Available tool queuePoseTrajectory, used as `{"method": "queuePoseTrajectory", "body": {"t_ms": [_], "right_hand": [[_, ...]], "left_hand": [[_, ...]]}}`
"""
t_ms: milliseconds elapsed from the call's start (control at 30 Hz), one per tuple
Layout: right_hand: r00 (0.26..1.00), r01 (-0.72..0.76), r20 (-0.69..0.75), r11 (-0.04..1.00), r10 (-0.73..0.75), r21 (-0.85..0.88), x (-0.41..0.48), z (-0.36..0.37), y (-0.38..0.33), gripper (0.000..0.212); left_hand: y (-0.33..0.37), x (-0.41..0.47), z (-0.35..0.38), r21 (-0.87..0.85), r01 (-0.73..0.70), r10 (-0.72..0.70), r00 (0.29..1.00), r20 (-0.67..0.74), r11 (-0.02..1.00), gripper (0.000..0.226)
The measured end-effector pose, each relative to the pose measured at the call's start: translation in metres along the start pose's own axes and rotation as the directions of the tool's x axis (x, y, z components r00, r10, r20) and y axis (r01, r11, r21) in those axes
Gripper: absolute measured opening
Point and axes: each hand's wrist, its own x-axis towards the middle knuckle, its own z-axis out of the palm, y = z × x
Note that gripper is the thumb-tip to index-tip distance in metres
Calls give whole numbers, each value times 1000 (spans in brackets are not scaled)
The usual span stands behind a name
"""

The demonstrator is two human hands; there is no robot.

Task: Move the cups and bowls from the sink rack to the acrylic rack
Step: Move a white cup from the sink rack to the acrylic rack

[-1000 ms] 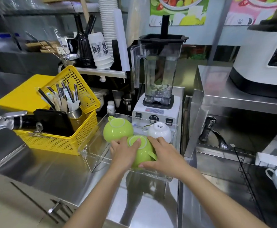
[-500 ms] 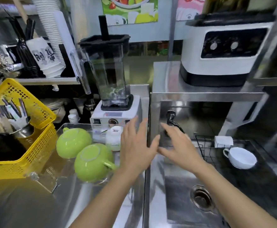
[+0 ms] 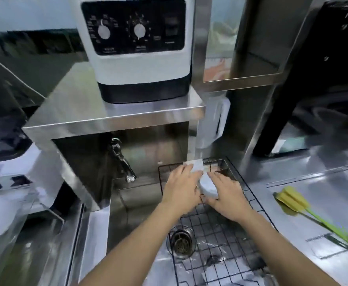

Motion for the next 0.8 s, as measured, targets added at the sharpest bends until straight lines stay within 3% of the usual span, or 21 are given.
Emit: {"method": "queuePoseTrajectory", "body": {"t_ms": [233, 467, 633, 800], "right_hand": [[997, 40, 76, 993, -32, -114, 10, 30, 59, 50], [992, 115, 82, 973, -100, -202, 23, 44, 67, 15], [985, 113, 139, 993, -107, -39, 21, 28, 65, 18], [956, -14, 272, 908, -110, 418, 14, 8, 55, 11]], "left_hand": [[15, 36, 73, 83, -30, 9, 970, 242, 996, 55], [10, 45, 97, 64, 52, -67, 964, 256, 997, 29], [2, 41, 86, -93, 135, -100, 944, 316, 986, 29], [-1, 27, 56, -303, 208, -65, 904, 422, 930, 26]]}}
